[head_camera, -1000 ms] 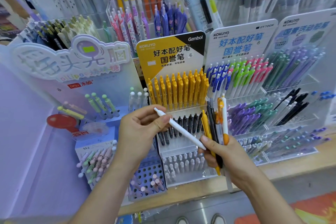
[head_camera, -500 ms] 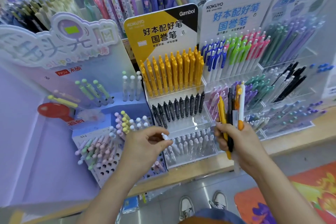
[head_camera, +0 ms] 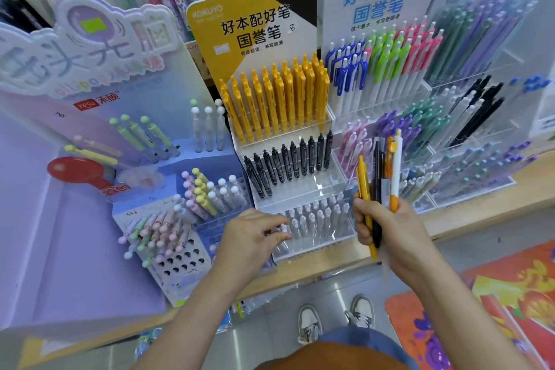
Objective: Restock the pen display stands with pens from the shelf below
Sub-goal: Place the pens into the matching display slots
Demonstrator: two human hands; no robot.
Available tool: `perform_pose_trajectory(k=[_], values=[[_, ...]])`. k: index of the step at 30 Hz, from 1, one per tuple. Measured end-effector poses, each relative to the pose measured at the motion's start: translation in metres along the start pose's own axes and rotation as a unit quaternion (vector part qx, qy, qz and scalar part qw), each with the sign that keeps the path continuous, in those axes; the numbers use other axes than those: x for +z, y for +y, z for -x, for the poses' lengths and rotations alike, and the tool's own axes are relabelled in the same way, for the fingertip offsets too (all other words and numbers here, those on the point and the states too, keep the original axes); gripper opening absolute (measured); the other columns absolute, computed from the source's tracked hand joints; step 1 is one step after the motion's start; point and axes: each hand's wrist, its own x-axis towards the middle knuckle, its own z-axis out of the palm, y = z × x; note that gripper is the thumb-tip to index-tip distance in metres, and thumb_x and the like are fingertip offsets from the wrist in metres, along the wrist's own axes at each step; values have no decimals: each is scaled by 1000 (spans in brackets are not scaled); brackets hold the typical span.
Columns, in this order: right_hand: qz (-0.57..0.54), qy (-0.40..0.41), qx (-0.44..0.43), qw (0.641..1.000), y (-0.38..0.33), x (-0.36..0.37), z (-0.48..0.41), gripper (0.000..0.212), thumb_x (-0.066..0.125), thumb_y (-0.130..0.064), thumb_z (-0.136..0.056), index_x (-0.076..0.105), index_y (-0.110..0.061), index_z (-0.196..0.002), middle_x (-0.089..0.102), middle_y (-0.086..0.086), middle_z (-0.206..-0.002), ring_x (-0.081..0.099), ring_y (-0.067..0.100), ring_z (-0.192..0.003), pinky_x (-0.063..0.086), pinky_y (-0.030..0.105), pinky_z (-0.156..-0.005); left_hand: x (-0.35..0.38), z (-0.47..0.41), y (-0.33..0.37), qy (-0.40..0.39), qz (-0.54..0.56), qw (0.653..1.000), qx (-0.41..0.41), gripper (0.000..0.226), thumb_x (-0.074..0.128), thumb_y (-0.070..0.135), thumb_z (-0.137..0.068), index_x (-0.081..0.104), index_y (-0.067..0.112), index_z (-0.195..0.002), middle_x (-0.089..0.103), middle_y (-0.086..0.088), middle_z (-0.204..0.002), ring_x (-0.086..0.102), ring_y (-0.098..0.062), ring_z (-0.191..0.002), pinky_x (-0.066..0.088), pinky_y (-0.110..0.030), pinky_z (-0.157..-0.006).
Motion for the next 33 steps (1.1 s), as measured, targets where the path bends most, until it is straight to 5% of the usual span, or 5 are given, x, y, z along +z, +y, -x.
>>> perform_pose_trajectory(k=[9,15,21,27,33], values=[[-40,1,30,999,6,2,6,11,58,-3,-92,60,-6,-81,49,9,-63,43,18,-49,35,24,-43,3,3,-1,-21,42,998,-32,26,83,17,-70,77,33,-90,62,26,-72,63,-5,-69,56,-32,-67],[-82,-16,62,995,9,3,10,8,57,-3,-91,64,-1,-95,51,6,-65,48,17,-52,38,22,-41,14,5,-12,-16,-78,994,75,19,75,30,-74,77,17,-87,71,12,-79,47,2,-76,32,-2,-76],[-86,-44,60,993,8,4,12,21,61,-13,-85,65,0,-101,50,6,-65,50,18,-53,41,25,-43,25,4,-23,-42,-145,979,134,30,50,40,-90,75,22,-89,62,6,-87,47,-12,-83,38,-20,-75],[-96,-69,52,992,7,4,16,30,61,-20,-84,64,0,-106,51,8,-64,52,20,-53,44,25,-45,32,-1,-28,5,-187,972,141,10,75,24,-77,77,19,-85,57,4,-82,39,-10,-84,38,-18,-73],[-81,-94,49,991,7,8,17,29,62,-22,-84,69,-2,-104,54,10,-64,50,20,-49,42,25,-46,34,-2,-24,20,-206,968,139,15,84,21,-68,78,15,-80,54,2,-82,37,-12,-85,35,-17,-77]])
